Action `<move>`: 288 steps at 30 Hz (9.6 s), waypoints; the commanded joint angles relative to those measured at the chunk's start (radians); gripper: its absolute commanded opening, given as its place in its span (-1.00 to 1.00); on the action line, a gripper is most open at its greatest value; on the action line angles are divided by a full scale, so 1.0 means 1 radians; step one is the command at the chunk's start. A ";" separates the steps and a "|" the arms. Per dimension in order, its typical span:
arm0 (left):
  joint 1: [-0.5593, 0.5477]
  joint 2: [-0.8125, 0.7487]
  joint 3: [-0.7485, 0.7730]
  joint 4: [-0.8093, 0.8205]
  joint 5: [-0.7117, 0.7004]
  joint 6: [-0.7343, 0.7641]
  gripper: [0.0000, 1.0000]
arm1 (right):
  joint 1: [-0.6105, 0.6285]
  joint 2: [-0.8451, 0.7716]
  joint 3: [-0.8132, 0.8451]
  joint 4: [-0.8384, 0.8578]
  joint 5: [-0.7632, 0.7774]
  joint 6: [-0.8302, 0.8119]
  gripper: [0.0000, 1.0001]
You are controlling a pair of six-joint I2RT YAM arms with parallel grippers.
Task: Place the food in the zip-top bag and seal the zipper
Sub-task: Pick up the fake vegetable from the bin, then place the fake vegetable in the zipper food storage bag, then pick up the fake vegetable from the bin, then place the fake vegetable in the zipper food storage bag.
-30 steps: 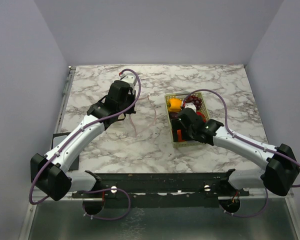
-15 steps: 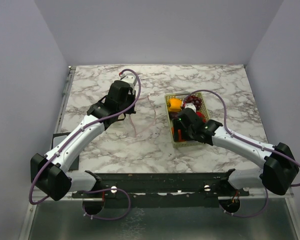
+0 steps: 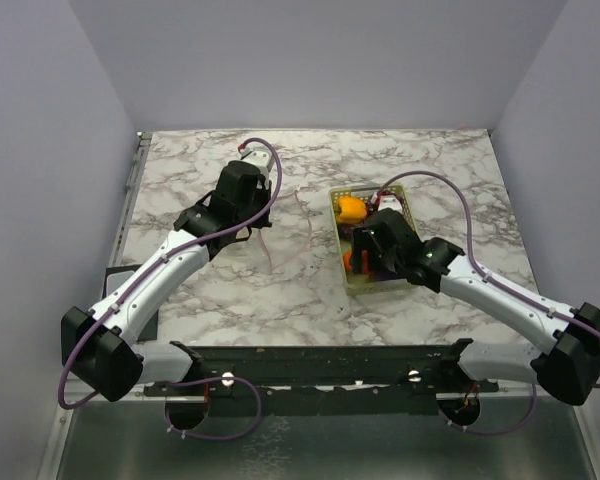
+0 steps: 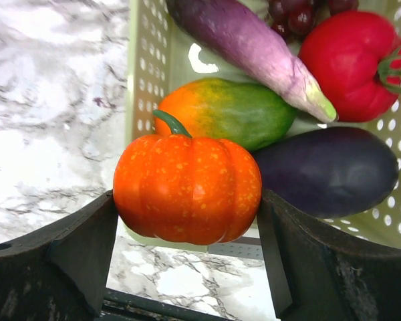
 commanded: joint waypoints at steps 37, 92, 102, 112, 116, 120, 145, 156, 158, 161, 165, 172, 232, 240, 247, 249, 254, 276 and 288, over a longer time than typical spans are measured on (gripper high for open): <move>0.005 -0.021 -0.010 0.013 0.001 -0.007 -1.00 | 0.024 0.124 0.383 0.288 -0.378 -0.106 0.06; 0.004 -0.029 -0.010 0.012 0.004 -0.010 -1.00 | 0.144 0.420 0.504 0.244 -0.215 -0.008 0.57; 0.004 -0.025 -0.011 0.012 0.005 -0.010 -1.00 | 0.144 0.383 0.494 0.242 -0.192 -0.018 1.00; 0.004 -0.020 -0.010 0.012 0.004 -0.010 -1.00 | 0.144 0.278 0.432 0.206 -0.111 -0.035 1.00; 0.004 -0.020 -0.011 0.012 0.002 -0.011 -1.00 | 0.144 0.218 0.395 0.174 -0.061 -0.051 1.00; 0.005 -0.020 -0.012 0.012 0.001 -0.011 -1.00 | 0.144 0.150 0.348 0.149 -0.011 -0.067 1.00; 0.004 -0.010 -0.014 0.013 -0.001 -0.011 -1.00 | 0.097 0.013 0.183 -0.013 0.167 -0.138 0.95; 0.003 -0.009 -0.014 0.012 -0.001 -0.011 -1.00 | -0.043 0.056 0.143 0.000 0.090 -0.152 0.81; 0.003 -0.011 -0.014 0.012 -0.001 -0.010 -1.00 | -0.073 0.065 0.142 -0.003 0.080 -0.154 0.77; 0.003 -0.011 -0.014 0.012 -0.001 -0.009 -1.00 | -0.109 0.072 0.137 -0.010 0.077 -0.161 0.72; 0.003 -0.014 -0.012 0.012 0.000 -0.010 -1.00 | -0.150 0.072 0.122 -0.027 0.073 -0.163 0.70; 0.003 -0.017 -0.012 0.012 0.003 -0.011 -1.00 | -0.224 0.098 0.106 -0.002 0.052 -0.165 0.61; 0.001 -0.020 -0.012 0.012 0.005 -0.010 -1.00 | -0.340 0.339 0.236 0.087 0.117 -0.150 -0.62; 0.001 -0.018 -0.012 0.012 0.006 -0.010 -1.00 | -0.339 0.238 0.256 0.074 -0.024 -0.159 -0.63; 0.001 -0.016 -0.012 0.013 0.005 -0.010 -1.00 | -0.326 0.146 0.244 0.114 -0.178 -0.180 -0.63; 0.002 -0.015 -0.012 0.012 0.005 -0.010 -1.00 | -0.314 0.126 0.242 0.127 -0.225 -0.183 -0.64; 0.001 -0.014 -0.012 0.012 0.005 -0.009 -1.00 | -0.298 0.062 0.233 0.177 -0.390 -0.183 -0.66; 0.001 -0.017 -0.014 0.012 0.006 -0.010 -1.00 | -0.025 0.051 0.278 0.341 -0.558 -0.118 -0.66; 0.001 -0.020 -0.012 0.012 0.013 -0.012 -1.00 | 0.067 0.177 0.308 0.407 -0.518 -0.092 -0.66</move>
